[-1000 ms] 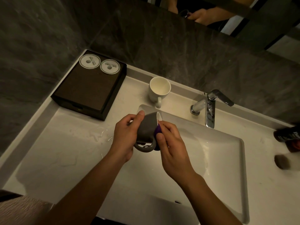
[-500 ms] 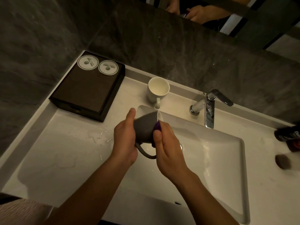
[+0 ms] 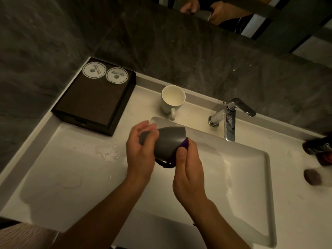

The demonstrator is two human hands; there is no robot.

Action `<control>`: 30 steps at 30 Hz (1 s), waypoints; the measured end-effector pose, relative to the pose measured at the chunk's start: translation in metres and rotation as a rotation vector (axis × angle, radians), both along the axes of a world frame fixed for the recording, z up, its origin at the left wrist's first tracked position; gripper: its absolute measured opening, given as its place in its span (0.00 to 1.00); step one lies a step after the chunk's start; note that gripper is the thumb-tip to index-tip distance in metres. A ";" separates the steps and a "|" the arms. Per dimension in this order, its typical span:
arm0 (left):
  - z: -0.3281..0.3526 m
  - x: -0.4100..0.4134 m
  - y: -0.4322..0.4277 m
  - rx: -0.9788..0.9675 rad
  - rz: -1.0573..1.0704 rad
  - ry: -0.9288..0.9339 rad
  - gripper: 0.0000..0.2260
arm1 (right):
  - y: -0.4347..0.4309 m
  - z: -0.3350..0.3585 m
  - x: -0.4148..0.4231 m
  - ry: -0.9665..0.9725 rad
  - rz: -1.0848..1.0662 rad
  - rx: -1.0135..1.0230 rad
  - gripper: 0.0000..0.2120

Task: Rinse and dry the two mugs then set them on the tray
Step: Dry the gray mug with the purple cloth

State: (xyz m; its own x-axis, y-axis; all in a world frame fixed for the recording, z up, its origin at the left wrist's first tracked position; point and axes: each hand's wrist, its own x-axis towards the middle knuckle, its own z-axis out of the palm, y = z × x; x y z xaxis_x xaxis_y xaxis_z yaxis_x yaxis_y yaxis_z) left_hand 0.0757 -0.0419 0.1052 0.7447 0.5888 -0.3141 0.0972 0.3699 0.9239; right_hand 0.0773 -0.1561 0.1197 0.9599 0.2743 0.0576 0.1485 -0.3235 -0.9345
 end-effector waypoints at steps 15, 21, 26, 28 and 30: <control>-0.024 -0.009 -0.005 0.554 -0.012 -0.189 0.20 | -0.005 0.009 0.008 0.212 -0.090 0.096 0.14; 0.001 0.001 0.004 -0.739 -0.090 0.231 0.33 | -0.014 -0.012 0.011 -0.133 0.113 -0.175 0.18; 0.002 0.007 -0.004 -0.403 -0.009 0.298 0.19 | -0.014 -0.013 0.006 -0.085 0.111 -0.115 0.16; 0.000 0.006 -0.010 -0.149 0.025 0.253 0.17 | -0.010 -0.005 0.004 0.001 0.029 -0.003 0.12; -0.001 -0.002 -0.013 0.127 0.039 0.117 0.14 | -0.007 0.003 0.006 0.105 -0.023 0.068 0.13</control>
